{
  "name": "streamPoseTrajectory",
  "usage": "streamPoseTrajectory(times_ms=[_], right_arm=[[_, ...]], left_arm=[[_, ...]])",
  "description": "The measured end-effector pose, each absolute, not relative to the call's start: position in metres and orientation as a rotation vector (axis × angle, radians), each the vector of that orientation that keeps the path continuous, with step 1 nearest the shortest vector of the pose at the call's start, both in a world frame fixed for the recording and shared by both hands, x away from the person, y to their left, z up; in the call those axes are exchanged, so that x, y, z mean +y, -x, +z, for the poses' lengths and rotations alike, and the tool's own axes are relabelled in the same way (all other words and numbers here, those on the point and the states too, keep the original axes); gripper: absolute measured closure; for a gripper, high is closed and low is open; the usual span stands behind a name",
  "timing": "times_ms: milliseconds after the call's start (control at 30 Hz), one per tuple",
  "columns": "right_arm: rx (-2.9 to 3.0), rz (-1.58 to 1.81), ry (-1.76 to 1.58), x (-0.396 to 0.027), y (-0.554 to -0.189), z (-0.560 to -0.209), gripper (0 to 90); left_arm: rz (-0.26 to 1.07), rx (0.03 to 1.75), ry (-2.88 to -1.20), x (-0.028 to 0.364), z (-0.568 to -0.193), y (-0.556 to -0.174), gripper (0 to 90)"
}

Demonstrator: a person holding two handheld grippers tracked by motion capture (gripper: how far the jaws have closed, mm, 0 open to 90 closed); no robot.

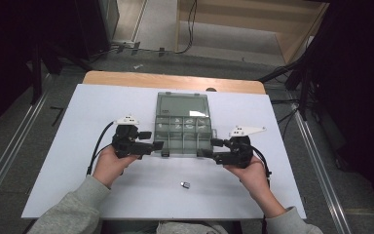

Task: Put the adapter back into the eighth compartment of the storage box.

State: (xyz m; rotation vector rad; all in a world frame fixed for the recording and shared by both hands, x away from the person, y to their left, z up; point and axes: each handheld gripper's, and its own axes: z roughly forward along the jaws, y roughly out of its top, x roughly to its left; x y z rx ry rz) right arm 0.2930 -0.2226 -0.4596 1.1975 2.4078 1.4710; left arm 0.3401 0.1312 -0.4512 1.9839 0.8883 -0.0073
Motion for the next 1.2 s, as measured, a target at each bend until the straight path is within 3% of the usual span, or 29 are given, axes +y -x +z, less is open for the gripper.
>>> streamPoseTrajectory(times_ms=[1200], right_arm=[[2.486,1.472,-1.179,-0.217,-0.259,-0.474,31.4]], left_arm=[[-0.050,0.790,-2.081,0.146,-0.459,-0.307,26.9]])
